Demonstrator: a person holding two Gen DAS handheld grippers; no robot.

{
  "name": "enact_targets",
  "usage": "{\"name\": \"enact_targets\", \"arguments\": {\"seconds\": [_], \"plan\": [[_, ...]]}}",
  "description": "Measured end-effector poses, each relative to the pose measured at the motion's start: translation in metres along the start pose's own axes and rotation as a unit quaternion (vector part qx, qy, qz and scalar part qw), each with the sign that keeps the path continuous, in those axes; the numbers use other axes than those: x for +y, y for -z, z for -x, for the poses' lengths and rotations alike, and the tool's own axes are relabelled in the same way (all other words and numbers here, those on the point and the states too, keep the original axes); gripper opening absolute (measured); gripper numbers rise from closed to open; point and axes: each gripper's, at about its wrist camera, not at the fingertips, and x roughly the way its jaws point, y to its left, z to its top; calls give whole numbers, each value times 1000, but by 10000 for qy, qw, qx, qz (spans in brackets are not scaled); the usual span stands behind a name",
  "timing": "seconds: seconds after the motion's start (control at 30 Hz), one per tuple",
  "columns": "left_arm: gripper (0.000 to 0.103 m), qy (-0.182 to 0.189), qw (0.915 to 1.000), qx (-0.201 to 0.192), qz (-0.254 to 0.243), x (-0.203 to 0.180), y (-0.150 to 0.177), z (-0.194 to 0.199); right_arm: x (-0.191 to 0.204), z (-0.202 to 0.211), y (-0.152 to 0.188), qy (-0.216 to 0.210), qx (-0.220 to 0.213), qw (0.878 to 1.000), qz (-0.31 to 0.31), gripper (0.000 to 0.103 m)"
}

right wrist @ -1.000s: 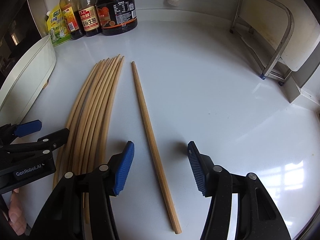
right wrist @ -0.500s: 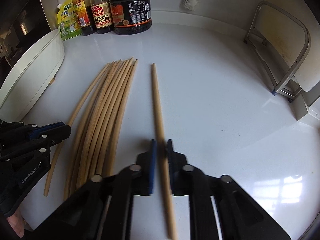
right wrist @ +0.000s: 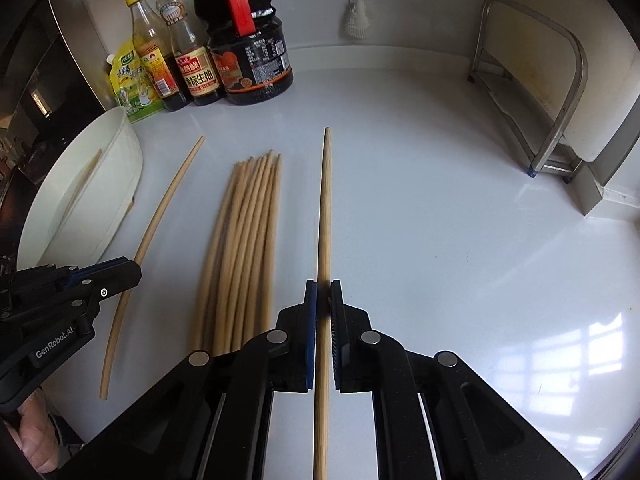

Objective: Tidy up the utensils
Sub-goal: 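Carry the chopstick with the right tool into the basin and release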

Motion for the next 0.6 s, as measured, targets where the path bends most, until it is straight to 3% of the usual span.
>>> {"name": "enact_targets", "arguments": {"seconds": [0.3, 0.6], "plan": [[7, -26, 9980, -616, 118, 50, -27, 68, 59, 46, -40, -451, -426, 9977, 257, 6], [7, -422, 9943, -770, 599, 150, -33, 90, 156, 34, -77, -903, -425, 9923, 736, 6]]}}
